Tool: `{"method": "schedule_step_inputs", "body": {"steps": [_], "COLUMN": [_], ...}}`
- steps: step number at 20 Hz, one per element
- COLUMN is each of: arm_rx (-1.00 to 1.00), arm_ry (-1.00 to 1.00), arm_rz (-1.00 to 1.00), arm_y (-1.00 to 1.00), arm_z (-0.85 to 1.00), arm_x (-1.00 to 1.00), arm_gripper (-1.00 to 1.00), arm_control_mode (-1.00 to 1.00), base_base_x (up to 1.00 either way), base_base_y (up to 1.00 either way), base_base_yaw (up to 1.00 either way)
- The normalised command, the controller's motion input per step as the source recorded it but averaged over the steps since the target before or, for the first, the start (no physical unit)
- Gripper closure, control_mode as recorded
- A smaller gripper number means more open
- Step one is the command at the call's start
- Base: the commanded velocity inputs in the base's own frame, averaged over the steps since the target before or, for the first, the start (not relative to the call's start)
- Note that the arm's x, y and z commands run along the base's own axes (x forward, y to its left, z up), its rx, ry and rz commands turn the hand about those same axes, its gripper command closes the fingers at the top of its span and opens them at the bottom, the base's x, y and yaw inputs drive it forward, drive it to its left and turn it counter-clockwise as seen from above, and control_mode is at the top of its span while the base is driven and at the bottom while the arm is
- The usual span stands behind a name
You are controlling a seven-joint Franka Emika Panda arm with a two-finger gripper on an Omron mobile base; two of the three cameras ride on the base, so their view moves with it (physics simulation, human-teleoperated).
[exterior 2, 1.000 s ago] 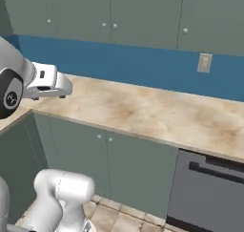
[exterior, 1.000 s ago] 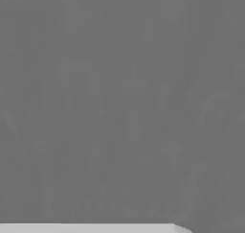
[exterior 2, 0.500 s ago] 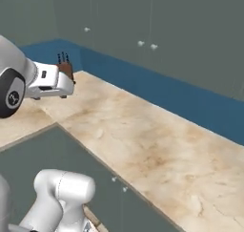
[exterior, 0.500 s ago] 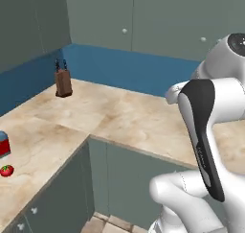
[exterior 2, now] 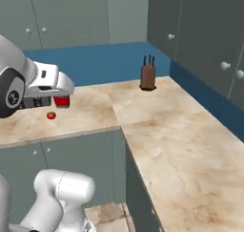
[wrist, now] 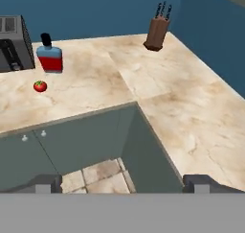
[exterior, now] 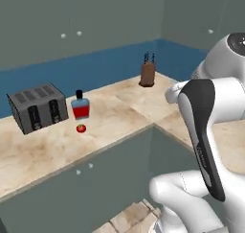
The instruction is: Place the beer and liquor on the top shelf of the fridge to keep them out of children's reach, and place the tomato on lower shelves for easy access.
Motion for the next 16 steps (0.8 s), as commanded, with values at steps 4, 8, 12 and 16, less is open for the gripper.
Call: {"method": "schedule_step_inputs", "body": {"steps": [4,8,12,16], "arm_rx": [0.0,0.0,0.0,0.0], "arm_ry": [0.0,0.0,0.0,0.0], "arm_rz": [0.0,0.0,0.0,0.0], "arm_y": [0.0,0.0,0.0,0.0], "arm_z": [0.0,0.0,0.0,0.0], "arm_x": [0.0,0.0,0.0,0.0], "arm_gripper": [-1.0,-1.0,-1.0,-1.0], "arm_control_mode": [1.0,1.0,1.0,1.0], "base_base_x": [0.31,0.84,0.91,0.77], "base_base_y": [0.34,0.04,0.0,0.0], "base_base_yaw": [0.73,0.59,0.46,0.37]}}
